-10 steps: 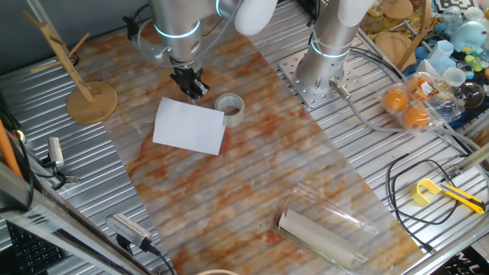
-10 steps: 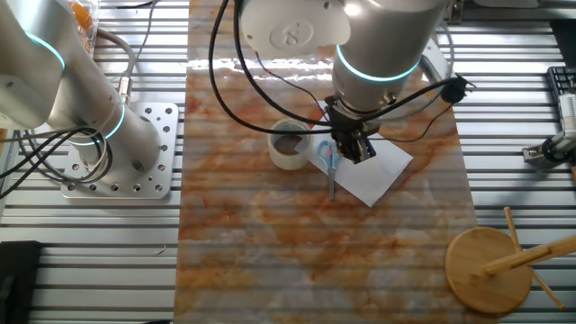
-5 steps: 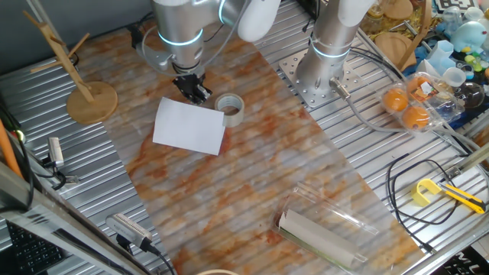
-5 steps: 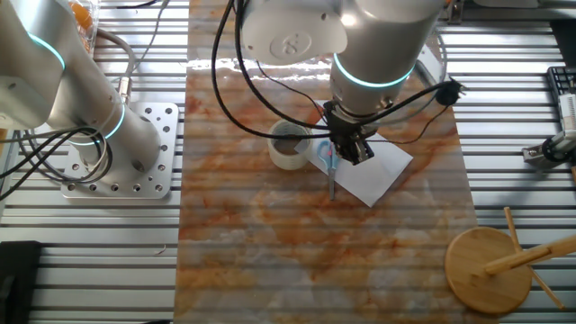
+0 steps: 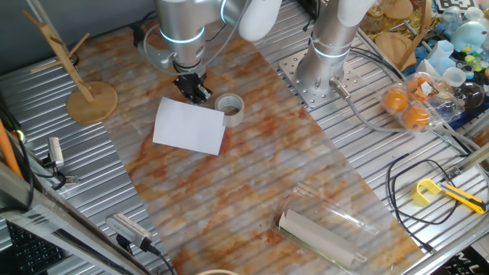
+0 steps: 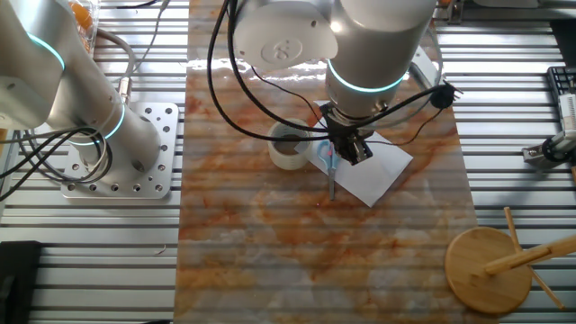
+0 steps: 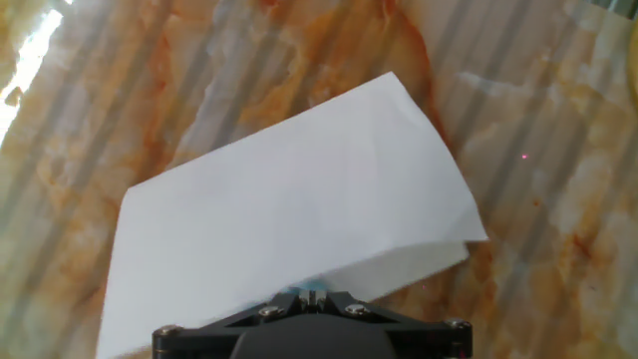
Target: Unfold a piece of paper
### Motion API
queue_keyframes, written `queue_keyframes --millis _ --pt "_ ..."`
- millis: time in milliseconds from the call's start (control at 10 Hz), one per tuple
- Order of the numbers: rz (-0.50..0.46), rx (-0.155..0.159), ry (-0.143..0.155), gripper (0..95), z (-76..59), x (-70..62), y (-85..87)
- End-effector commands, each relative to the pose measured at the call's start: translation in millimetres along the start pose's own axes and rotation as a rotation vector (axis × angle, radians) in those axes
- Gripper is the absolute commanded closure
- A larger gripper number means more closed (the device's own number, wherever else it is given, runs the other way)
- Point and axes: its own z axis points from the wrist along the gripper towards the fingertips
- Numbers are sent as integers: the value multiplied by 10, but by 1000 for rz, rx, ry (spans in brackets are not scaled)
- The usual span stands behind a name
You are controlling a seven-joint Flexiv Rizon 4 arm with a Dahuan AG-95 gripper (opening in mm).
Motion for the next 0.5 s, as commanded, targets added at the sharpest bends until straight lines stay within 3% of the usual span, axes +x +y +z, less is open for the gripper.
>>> queue_keyframes --millis 100,500 --pt "9 2 -8 950 36 -53 28" --pt "15 3 -21 950 52 -121 34"
